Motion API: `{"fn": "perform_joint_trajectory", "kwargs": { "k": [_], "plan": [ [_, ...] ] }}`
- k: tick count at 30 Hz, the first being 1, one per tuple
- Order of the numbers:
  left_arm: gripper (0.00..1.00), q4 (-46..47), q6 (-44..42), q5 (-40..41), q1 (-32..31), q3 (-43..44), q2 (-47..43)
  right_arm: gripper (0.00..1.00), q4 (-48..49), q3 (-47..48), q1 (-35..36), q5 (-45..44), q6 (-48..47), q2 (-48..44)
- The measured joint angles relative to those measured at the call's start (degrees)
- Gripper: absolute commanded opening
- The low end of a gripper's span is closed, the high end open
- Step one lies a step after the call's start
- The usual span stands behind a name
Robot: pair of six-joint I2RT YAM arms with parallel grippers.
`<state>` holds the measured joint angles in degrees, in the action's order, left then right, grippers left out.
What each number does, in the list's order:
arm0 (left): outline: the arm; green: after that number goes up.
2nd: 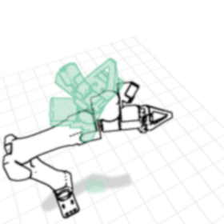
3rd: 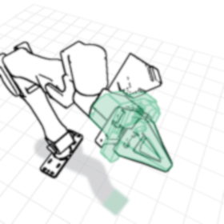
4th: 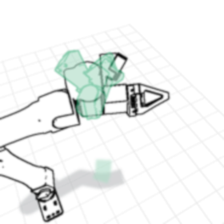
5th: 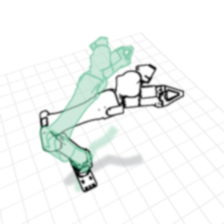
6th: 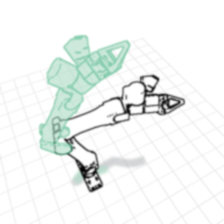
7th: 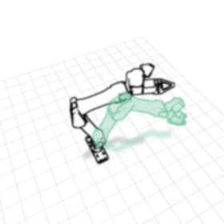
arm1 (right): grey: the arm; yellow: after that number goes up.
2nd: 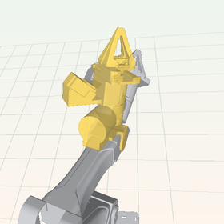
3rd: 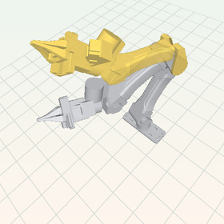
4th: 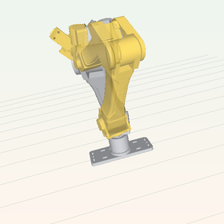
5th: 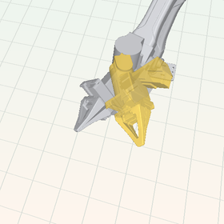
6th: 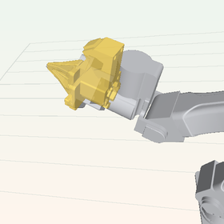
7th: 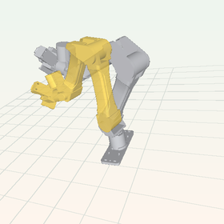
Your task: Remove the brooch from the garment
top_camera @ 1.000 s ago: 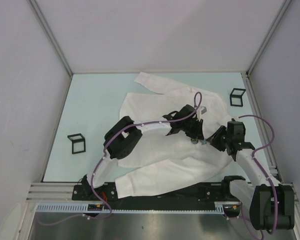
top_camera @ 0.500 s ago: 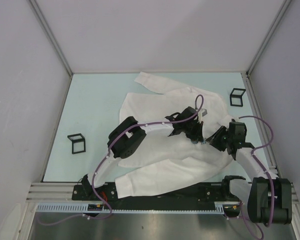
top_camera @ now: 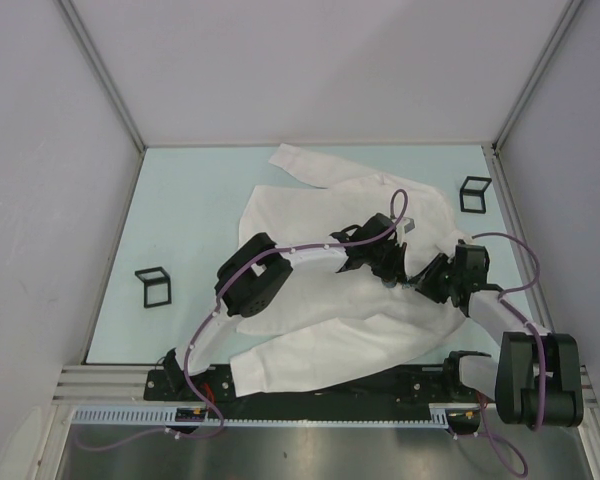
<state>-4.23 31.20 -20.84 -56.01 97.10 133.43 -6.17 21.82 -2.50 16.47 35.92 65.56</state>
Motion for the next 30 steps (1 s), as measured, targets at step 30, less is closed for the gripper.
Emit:
{"fn": "perform_joint_trajectory", "kwargs": {
  "k": [30],
  "plan": [
    [0.35, -2.7, -5.0, 1.0, 0.0, 0.0, -1.6, 0.07, 6.6, -0.2, -0.4, 2.4, 1.9, 3.8]
  ]
}}
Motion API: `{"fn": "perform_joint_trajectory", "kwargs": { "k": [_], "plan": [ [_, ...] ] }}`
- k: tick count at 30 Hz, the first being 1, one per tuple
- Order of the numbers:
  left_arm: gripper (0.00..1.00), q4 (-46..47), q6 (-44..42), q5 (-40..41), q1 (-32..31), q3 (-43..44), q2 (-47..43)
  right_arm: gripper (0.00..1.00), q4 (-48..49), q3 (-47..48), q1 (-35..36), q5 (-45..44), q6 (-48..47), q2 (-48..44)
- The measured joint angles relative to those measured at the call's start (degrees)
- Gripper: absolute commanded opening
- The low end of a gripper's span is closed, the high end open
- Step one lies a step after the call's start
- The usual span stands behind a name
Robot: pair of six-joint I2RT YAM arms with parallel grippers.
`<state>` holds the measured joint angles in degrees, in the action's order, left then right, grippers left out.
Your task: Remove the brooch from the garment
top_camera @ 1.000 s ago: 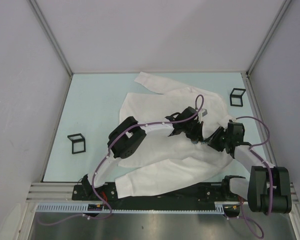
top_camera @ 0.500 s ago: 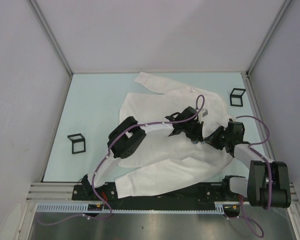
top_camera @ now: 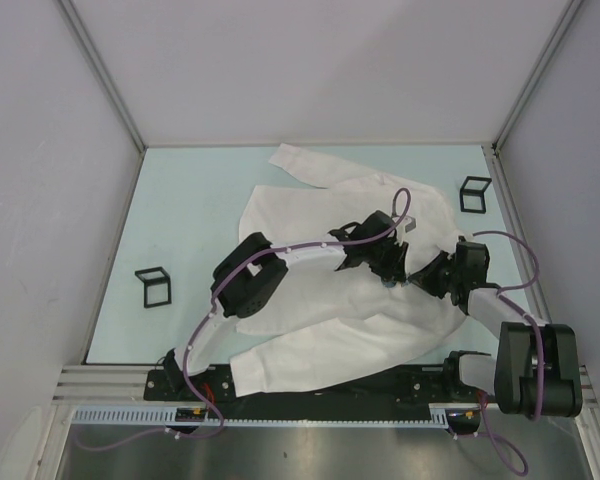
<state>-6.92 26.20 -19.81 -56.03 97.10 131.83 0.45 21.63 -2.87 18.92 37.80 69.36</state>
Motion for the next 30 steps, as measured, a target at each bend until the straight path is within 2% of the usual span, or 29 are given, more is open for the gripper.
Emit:
{"fn": "perform_joint_trajectory", "kwargs": {
  "k": [2, 3, 6, 15, 24, 30],
  "plan": [
    [0.40, 0.0, -0.7, 0.5, 0.0, -0.3, -0.7, 0.03, -0.2, 0.0, 0.0, 0.0, 0.6, -0.7],
    [0.46, 0.2, -0.9, 0.8, 0.0, -0.8, -1.4, 0.00, -0.5, 0.0, 0.0, -0.1, 1.1, -1.3],
    [0.50, 1.4, -2.1, 1.8, -0.1, -2.9, -3.6, 0.00, -1.5, 0.0, 0.0, -0.5, 2.3, -2.6],
    [0.43, 1.2, -9.4, 9.5, -3.2, -3.8, -5.1, 0.00, -3.6, 0.0, 0.0, -1.9, 6.3, -3.3],
    [0.48, 0.7, -13.4, 12.4, -6.0, -3.8, -5.1, 0.00, -5.3, 0.0, 0.0, -2.0, 9.2, -4.3],
    [0.41, -0.2, -13.7, 13.9, -6.1, -2.5, -4.4, 0.03, -6.4, 0.0, 0.0, -2.2, 10.2, -4.8]
  ]
}}
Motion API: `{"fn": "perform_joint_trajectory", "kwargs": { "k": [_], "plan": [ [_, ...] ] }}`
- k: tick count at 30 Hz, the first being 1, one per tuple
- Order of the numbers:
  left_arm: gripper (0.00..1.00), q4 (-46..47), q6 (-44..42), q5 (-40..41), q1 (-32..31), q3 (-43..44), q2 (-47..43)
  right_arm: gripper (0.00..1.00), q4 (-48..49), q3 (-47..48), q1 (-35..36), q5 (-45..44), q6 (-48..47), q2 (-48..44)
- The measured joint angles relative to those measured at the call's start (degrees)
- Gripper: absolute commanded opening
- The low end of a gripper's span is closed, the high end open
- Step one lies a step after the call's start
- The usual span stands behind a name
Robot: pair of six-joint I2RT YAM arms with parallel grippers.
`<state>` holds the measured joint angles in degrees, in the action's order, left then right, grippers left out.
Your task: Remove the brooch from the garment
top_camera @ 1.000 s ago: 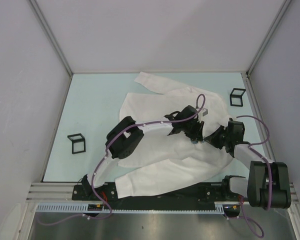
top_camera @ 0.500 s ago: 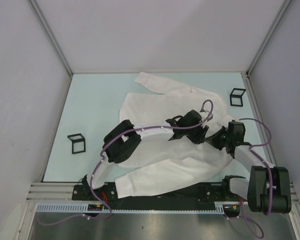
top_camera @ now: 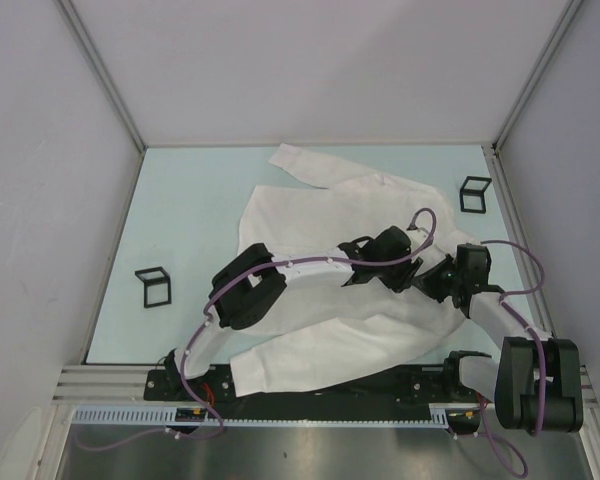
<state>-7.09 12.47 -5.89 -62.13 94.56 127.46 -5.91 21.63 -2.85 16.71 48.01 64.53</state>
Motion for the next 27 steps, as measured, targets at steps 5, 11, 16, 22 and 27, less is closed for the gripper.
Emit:
{"fn": "perform_joint_trajectory", "kwargs": {
  "k": [5, 11, 16, 22, 27],
  "plan": [
    [0.42, -0.8, 0.1, 1.3, 0.0, 1.7, 1.3, 0.04, -0.3, 0.0, 0.0, -0.3, 0.1, -0.2],
    [0.54, -1.1, 0.2, 1.0, 0.0, 2.0, 1.6, 0.04, -1.2, 0.0, 0.0, -0.9, 0.3, -1.1],
    [0.56, -1.1, 0.6, 0.6, 0.0, 2.0, 1.7, 0.04, -1.1, 0.0, 0.1, -0.8, 0.5, -1.2],
    [0.42, -1.0, 0.8, -0.3, 0.0, 2.0, 1.8, 0.06, -1.1, 0.0, 0.3, -0.8, 0.5, -1.3],
    [0.30, -1.1, 1.7, -0.2, 0.0, 2.0, 2.3, 0.12, -1.2, 0.0, 0.6, -0.3, 0.4, -2.6]
  ]
}}
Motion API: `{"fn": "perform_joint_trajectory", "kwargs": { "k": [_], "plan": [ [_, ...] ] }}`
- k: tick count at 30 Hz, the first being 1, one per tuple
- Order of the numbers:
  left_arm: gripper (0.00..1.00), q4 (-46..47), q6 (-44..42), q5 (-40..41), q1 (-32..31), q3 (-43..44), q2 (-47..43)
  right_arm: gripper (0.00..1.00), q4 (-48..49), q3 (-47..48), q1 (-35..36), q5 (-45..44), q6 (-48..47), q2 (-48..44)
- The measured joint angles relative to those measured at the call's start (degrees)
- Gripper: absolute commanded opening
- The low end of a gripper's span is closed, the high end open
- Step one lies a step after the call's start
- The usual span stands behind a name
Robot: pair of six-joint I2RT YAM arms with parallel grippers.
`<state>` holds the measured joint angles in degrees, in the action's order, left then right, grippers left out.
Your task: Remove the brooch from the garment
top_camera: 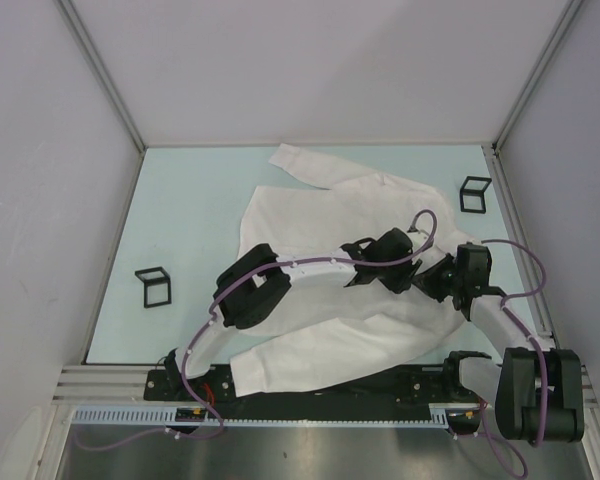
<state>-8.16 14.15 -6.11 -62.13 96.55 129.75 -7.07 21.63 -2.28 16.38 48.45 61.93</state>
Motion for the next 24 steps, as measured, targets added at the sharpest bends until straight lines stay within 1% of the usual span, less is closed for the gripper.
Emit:
{"fn": "perform_joint_trajectory", "kwargs": {
  "k": [1, 2, 3, 4, 6, 9, 14, 19, 24],
  "plan": [
    [0.27, 0.0, 0.0, 0.2, 0.0, 0.0, 0.0, 0.14, 0.0, 0.0, 0.1, 0.1, -0.1, -0.4],
    [0.26, -0.1, 0.2, 0.4, 0.0, 0.0, 0.1, 0.16, -0.1, 0.0, 0.1, 0.2, -0.1, -0.8],
    [0.24, -0.1, 0.4, 0.8, 0.0, 0.0, 0.1, 0.21, -0.1, 0.0, 0.2, 0.2, -0.4, -1.2],
    [0.21, -0.1, 0.5, 1.1, 0.0, 0.0, 0.1, 0.24, -0.2, 0.0, 0.2, 0.2, -0.6, -1.5],
    [0.20, 0.0, 0.8, 1.7, 0.0, 0.0, 0.1, 0.30, -0.3, 0.0, 0.2, 0.1, -1.6, -1.9],
    [0.18, 0.9, 1.1, 3.0, 0.0, -0.3, 0.1, 0.36, -1.2, 0.3, 0.2, -0.5, -3.4, -2.2],
    [0.13, 4.2, 2.4, 3.9, 0.0, -3.0, -0.9, 0.31, -2.6, 0.7, 0.1, -1.5, -5.7, -2.3],
    [0.08, 6.5, 3.7, 4.3, 0.0, -4.9, -1.5, 0.33, -3.3, 0.7, -0.4, -2.3, -6.2, -2.3],
    [0.08, 7.9, 5.3, 4.5, 0.0, -6.3, -2.0, 0.32, -3.4, 0.7, -0.6, -2.6, -7.0, -2.1]
  ]
}}
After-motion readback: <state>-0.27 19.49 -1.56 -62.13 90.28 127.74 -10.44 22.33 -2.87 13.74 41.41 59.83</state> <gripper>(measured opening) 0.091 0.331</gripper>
